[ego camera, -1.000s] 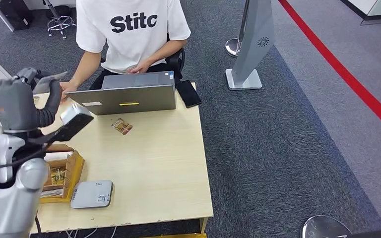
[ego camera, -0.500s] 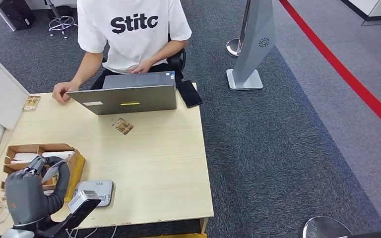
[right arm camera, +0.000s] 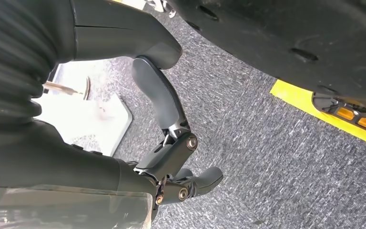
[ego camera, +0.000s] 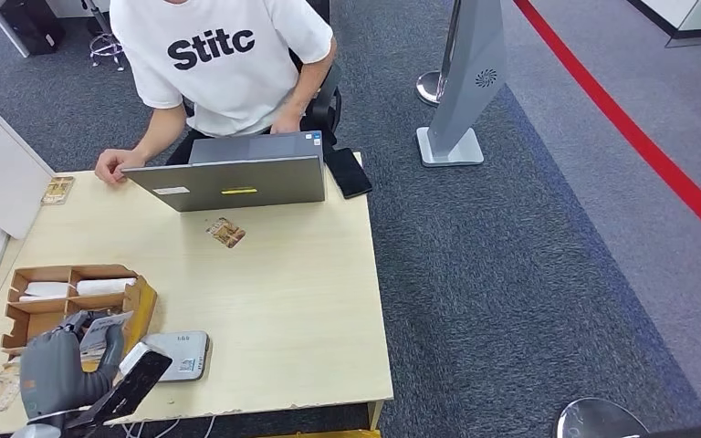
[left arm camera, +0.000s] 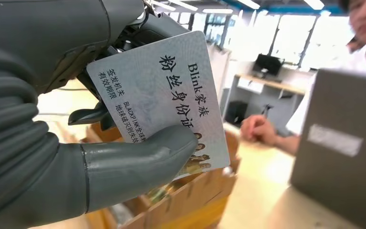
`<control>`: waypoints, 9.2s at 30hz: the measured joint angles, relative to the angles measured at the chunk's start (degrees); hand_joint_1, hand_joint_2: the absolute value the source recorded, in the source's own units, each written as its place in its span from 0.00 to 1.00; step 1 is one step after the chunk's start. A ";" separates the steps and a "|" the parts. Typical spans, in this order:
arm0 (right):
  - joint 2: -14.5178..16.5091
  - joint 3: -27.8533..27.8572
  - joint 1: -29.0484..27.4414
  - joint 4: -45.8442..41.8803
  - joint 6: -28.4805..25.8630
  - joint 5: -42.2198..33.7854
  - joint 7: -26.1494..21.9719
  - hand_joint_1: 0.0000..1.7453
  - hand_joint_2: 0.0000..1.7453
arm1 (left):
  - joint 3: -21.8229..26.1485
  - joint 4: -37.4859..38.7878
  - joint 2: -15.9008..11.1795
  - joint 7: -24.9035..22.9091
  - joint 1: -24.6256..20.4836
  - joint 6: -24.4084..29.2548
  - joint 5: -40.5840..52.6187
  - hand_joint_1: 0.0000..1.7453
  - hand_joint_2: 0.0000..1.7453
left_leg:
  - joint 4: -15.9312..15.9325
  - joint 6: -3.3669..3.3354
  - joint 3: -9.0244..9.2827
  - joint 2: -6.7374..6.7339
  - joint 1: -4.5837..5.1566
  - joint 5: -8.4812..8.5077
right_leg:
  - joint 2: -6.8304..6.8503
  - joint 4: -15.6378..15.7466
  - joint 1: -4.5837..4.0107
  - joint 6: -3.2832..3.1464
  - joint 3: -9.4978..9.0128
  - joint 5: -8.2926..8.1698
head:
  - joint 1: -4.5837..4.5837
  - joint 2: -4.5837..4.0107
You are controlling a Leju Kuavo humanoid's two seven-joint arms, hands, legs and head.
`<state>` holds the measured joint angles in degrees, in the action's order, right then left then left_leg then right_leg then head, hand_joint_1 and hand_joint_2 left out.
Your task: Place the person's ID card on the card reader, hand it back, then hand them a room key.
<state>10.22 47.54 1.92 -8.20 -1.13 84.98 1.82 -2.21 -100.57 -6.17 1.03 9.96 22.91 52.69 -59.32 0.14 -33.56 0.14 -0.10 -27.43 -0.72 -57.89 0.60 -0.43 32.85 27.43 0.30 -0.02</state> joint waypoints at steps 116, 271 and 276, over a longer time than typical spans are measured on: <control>-0.01 -2.13 0.43 -0.02 1.39 1.86 -1.02 0.00 1.00 | -3.58 15.59 -1.44 2.94 -15.68 2.82 6.22 1.00 1.00 | -0.01 0.05 -0.01 0.14 -0.02 0.20 | 0.13 -0.03 -0.01 -0.05 -0.01 -0.12 | 0.01 0.00; -0.08 -4.87 -0.04 -0.79 2.20 -0.40 -2.06 0.00 1.00 | 2.65 -8.70 -32.07 4.54 12.29 -18.78 3.61 0.00 1.00 | 0.14 0.36 -0.19 0.11 -0.11 0.17 | 0.07 -0.07 -0.07 -0.35 0.22 0.00 | 0.01 0.02; -0.08 -4.87 -0.04 -0.79 2.19 -0.40 -2.06 0.00 1.00 | 2.67 -8.64 -31.73 4.52 12.70 -18.75 3.61 0.00 1.00 | 0.14 0.36 -0.18 0.11 -0.11 0.17 | 0.07 -0.07 -0.07 -0.35 0.21 0.00 | 0.01 0.00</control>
<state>10.14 42.66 1.89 -8.98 1.06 84.59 -0.24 0.46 -109.20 -37.90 5.55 22.65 4.16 56.30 -59.18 0.50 -33.74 0.26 -0.21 -27.25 -0.64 -57.96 0.53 -0.78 33.06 27.43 0.31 -0.02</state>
